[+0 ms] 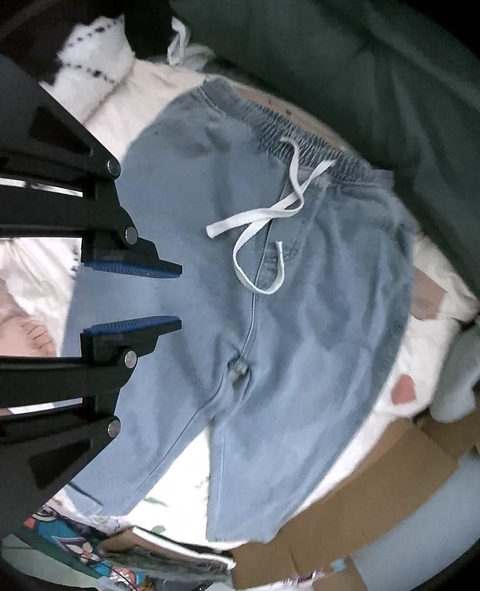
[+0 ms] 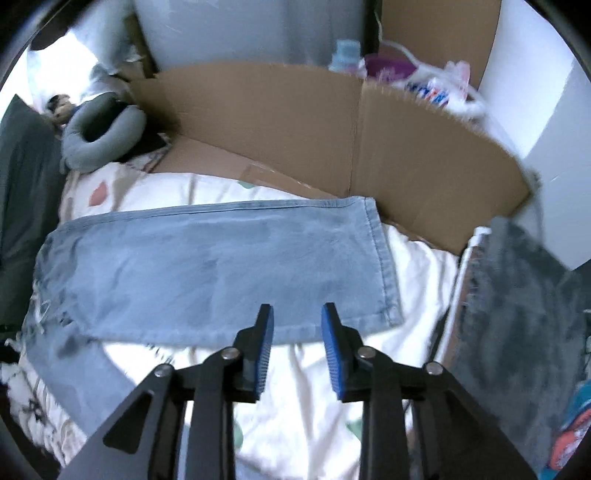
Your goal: Fold clothes
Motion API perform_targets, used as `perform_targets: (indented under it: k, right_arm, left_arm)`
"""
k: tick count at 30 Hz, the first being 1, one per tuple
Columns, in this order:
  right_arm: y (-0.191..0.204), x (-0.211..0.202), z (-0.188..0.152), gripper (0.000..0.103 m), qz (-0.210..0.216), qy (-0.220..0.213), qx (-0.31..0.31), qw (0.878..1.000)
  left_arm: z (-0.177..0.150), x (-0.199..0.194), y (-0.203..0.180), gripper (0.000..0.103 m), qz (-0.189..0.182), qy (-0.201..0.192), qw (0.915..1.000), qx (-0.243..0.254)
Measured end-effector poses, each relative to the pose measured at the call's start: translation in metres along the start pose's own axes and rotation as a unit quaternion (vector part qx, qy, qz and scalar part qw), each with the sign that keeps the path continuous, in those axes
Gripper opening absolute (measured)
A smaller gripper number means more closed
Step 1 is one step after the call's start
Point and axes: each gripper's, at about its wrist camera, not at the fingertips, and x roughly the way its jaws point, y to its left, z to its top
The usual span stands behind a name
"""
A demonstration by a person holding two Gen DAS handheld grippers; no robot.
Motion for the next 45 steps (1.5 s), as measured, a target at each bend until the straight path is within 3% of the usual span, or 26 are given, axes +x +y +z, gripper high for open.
perform_targets:
  k: [2,3,4,6,14,16,23,36,38,40,45]
  right_arm:
    - [-0.001,-0.028,0.002,0.026,0.001,-0.004,-0.002,1.000]
    - [-0.002,-0.038,0.004,0.026,0.001,-0.009,0.000,1.000]
    - [-0.003,-0.051,0.007,0.026,0.000,-0.015,0.000,1.000]
    - [-0.010,-0.090,0.011,0.028,-0.003,-0.032,-0.001,0.999]
    - [-0.034,-0.188,0.027,0.030,-0.003,-0.070,0.020,0.997]
    - [-0.036,-0.206,0.024,0.030,-0.003,-0.072,0.017,0.997]
    - [-0.047,-0.253,-0.008,0.033,0.007,-0.070,0.005,0.998]
    - [-0.075,-0.272,-0.096,0.038,0.029,-0.054,0.038,0.997]
    - [-0.079,-0.270,-0.107,0.041,0.027,-0.053,0.043,0.997]
    - [-0.082,-0.268,-0.120,0.042,0.024,-0.051,0.048,0.997]
    - [-0.086,-0.255,-0.145,0.042,0.021,-0.039,0.059,0.997]
  left_arm:
    - [-0.006,-0.021,0.002,0.021,-0.007,-0.003,0.9999,-0.008]
    - [-0.009,-0.031,0.003,0.031,-0.008,-0.006,0.9999,-0.010]
    - [-0.011,-0.041,0.004,0.053,-0.009,-0.009,0.9999,-0.011]
    - [-0.016,-0.060,0.004,0.072,-0.004,-0.021,0.9998,-0.004]
    - [-0.036,-0.089,0.009,0.073,-0.031,-0.008,0.9986,-0.043]
    - [-0.044,-0.094,0.007,0.077,-0.032,-0.005,0.9984,-0.047]
    - [-0.079,-0.107,-0.009,0.078,-0.039,0.000,0.9987,-0.032]
    - [-0.117,-0.120,-0.007,0.078,-0.063,-0.017,0.9974,-0.032]
    - [-0.122,-0.120,-0.005,0.082,-0.065,-0.022,0.9970,-0.034]
    - [-0.125,-0.118,-0.004,0.096,-0.066,-0.023,0.9969,-0.036]
    - [-0.134,-0.109,0.000,0.096,-0.061,-0.015,0.9972,-0.041]
